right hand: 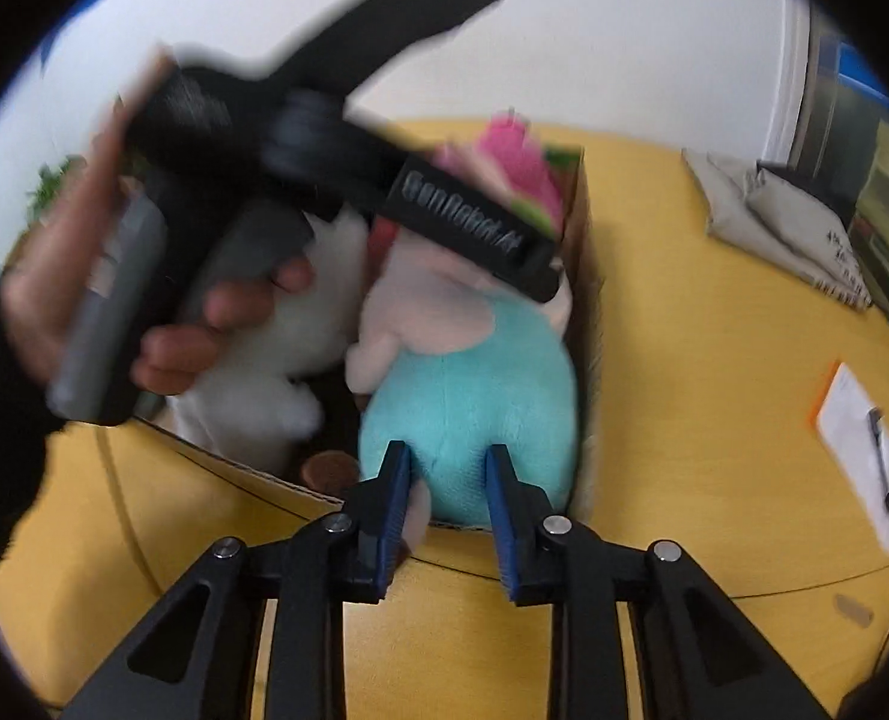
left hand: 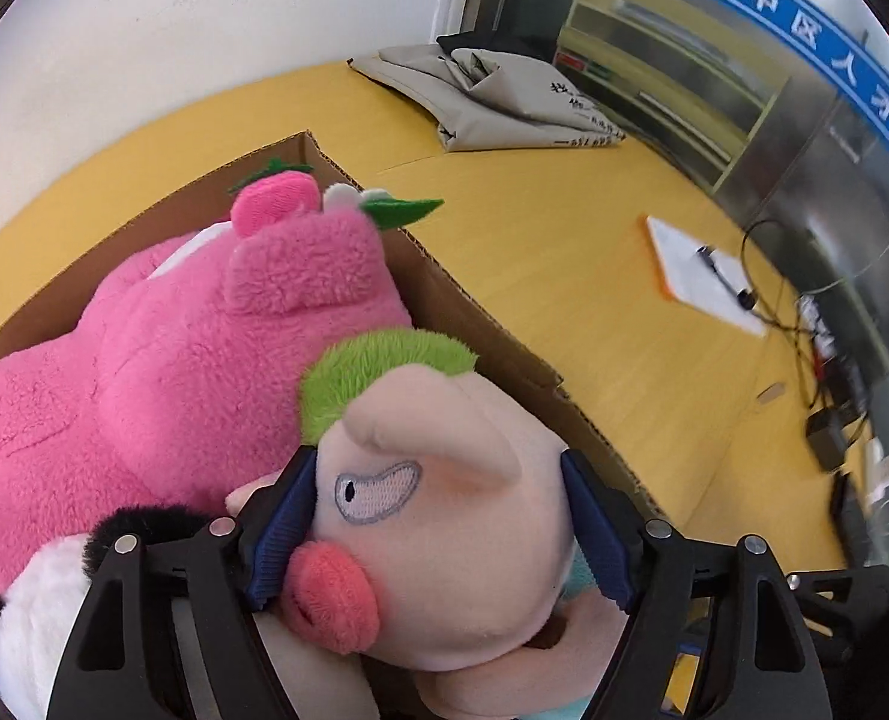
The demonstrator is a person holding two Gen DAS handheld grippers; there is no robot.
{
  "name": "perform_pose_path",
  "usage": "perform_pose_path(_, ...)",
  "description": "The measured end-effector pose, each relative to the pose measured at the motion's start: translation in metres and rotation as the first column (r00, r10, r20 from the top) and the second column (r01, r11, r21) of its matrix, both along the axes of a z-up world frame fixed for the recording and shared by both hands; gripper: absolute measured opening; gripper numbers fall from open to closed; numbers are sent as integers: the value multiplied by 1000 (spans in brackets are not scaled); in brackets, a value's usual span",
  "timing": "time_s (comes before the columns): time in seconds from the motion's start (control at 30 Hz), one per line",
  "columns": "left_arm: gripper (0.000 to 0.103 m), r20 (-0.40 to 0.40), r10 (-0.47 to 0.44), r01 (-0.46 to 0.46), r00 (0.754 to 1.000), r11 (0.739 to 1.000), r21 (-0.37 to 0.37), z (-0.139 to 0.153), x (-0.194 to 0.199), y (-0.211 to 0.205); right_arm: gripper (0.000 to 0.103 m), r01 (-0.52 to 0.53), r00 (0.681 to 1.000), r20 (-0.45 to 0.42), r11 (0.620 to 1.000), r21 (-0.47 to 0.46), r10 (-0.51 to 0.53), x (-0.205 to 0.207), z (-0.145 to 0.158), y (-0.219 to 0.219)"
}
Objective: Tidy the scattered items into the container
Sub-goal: 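Lower the pig plush beside the white plush and open both grippers, then withdraw both grippers and move them to the clear phone case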
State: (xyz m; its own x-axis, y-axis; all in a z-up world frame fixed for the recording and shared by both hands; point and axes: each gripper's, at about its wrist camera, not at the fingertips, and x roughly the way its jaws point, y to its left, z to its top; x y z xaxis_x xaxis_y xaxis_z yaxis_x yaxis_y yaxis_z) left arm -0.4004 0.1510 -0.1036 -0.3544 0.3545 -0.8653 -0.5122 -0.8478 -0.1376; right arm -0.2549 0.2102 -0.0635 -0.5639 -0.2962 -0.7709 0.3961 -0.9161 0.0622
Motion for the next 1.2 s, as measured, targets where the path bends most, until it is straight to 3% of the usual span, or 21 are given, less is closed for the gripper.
perform_pose_path(0.13, 83, 14, 15, -15, 1000, 1000, 4, 6, 2, -2, 27, 29, 999, 23, 999, -44, -28, 5, 7, 10)
perform_pose_path(0.23, 83, -18, 39, -39, 999, 999, 25, 19, 12, -8, 32, 44, 999, 3, 995, -89, -44, 17, 19, 19)
perform_pose_path(0.3, 82, -41, 78, -76, 996, 995, 62, 34, 21, -20, 63, 46, 999, -10, 992, -116, -47, 23, 25, 24)
perform_pose_path(0.37, 82, -72, 104, -94, 992, 986, 135, 56, 37, -40, 80, 53, 998, -37, 989, -137, -59, 39, 35, 25)
perform_pose_path(0.43, 86, -134, 144, -117, 981, 975, 191, 82, 64, -65, 80, 55, 995, -68, 986, -157, -66, 57, 44, 25)
perform_pose_path(0.53, 103, -258, 235, -184, 937, 961, 204, 117, 119, -106, 80, 80, 991, -97, 984, -158, -96, 76, 52, 23)
perform_pose_path(0.7, 103, -389, 332, -295, 859, 943, 153, 153, 222, -177, 81, 91, 984, -138, 983, -161, -114, 96, 66, 17)
perform_pose_path(0.87, 103, -407, 421, -427, 810, 900, 80, 153, 302, -221, 81, 146, 965, -188, 969, -198, -184, 122, 88, 21)
perform_pose_path(1.07, 103, -338, 485, -470, 806, 873, 132, 114, 373, -235, 81, 178, 946, -243, 971, -158, -213, 172, 106, 8)
perform_pose_path(1.2, 103, -310, 461, -436, 832, 887, 149, 91, 397, -219, 81, 188, 945, -248, 974, -124, -214, 199, 105, 2)
